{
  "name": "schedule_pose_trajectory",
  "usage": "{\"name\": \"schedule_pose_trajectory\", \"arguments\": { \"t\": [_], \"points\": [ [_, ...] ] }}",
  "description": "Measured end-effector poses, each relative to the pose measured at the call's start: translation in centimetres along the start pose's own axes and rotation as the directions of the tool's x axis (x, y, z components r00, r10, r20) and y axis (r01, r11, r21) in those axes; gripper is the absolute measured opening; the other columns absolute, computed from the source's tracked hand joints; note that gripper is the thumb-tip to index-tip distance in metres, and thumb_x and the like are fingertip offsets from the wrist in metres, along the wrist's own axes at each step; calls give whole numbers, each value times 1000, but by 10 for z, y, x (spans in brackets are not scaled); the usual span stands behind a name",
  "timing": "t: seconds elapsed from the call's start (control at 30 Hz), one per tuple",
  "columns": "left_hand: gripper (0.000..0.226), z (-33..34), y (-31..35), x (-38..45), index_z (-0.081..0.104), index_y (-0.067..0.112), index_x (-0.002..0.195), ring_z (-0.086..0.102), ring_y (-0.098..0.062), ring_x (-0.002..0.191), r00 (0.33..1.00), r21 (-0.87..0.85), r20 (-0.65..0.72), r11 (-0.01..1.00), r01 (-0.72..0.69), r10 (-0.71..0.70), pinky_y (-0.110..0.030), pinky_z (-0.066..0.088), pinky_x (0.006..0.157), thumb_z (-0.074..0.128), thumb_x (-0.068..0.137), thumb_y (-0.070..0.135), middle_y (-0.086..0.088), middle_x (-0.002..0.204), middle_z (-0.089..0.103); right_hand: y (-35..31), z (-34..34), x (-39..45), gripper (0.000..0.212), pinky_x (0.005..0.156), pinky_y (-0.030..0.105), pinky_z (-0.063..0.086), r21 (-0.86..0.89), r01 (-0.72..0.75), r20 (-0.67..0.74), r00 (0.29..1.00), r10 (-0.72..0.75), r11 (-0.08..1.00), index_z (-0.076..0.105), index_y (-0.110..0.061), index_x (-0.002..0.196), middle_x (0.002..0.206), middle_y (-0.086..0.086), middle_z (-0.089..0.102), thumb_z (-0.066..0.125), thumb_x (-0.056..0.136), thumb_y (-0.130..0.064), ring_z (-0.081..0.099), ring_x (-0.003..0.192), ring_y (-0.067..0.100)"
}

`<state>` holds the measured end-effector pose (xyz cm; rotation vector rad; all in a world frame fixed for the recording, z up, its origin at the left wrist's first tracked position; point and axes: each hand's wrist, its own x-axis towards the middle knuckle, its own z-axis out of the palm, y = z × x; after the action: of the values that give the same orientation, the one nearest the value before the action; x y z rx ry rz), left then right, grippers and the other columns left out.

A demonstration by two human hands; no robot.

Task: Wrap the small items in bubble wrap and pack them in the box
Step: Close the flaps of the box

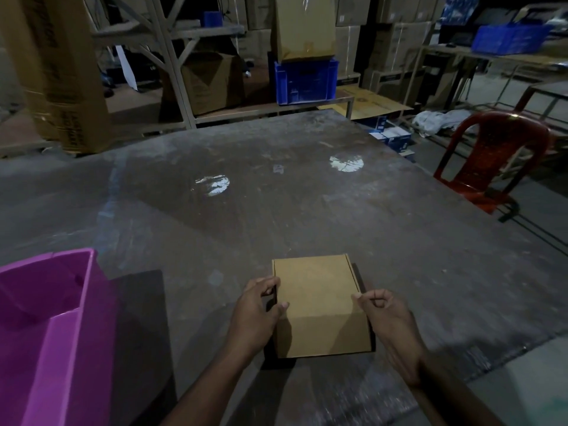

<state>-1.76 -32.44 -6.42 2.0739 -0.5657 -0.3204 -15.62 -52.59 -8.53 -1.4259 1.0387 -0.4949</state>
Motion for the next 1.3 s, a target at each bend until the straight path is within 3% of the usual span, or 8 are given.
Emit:
{"name": "schedule_pose_trajectory", "arguments": {
  "t": [0.2,0.37,0.5,0.63,0.77,0.97,1.07,1.3],
  "points": [
    [43,5,0,7,67,19,126,55,-5,115,998,-4,-57,1000,-11,11,-19,41,95,79,86,12,9,125,59,-10,9,-2,17,39,12,39,-39,62,-68,996,-65,997,67,-3,92,81,9,68,74,91,-18,55,62,14],
    [36,6,-5,20,69,22,118,62,-10,112,993,-97,-119,995,0,-11,-22,46,92,78,86,8,2,121,65,-14,19,12,21,59,26,45,28,49,-24,999,-49,998,69,-9,89,89,11,74,77,88,-28,61,74,19],
    [37,9,-16,20,67,16,123,65,-8,111,992,-241,-80,968,72,-94,-23,51,91,76,88,10,3,119,69,-6,10,9,12,80,33,55,101,68,95,992,-78,993,68,-17,96,100,10,74,76,88,-13,67,90,20],
    [24,14,-27,6,71,22,105,73,-14,96,969,-319,-135,935,153,-205,-39,60,86,83,83,22,3,101,77,0,6,-4,9,66,8,50,40,142,-14,990,-141,989,71,-17,96,95,1,75,76,89,-16,69,84,9],
    [19,18,-31,-8,72,19,93,75,-17,86,947,-369,-136,902,224,-291,-45,61,82,86,80,25,2,88,79,-2,2,-13,13,49,4,40,-131,161,-50,985,-168,978,71,-15,91,83,-4,71,74,91,-27,61,73,0],
    [24,21,-30,-15,71,18,91,69,-13,73,933,-398,-85,871,289,-349,-28,49,60,84,81,34,-1,85,77,2,1,-6,14,62,20,48,-86,162,0,987,-163,983,71,-15,93,88,-5,72,74,90,-28,66,82,11],
    [22,20,-29,-19,69,13,92,63,-9,66,927,-441,-47,841,314,-371,-19,45,52,84,82,25,-5,84,75,4,2,-3,9,55,9,45,55,130,29,991,-132,990,70,-8,94,85,2,72,73,91,-16,61,74,12],
    [22,19,-26,-26,72,2,101,67,-10,64,919,-550,61,755,357,-390,-18,49,52,81,84,13,-10,85,78,15,4,13,7,66,27,47,220,27,69,997,-44,975,69,-11,91,90,10,74,74,89,-15,63,75,16]
  ]
}}
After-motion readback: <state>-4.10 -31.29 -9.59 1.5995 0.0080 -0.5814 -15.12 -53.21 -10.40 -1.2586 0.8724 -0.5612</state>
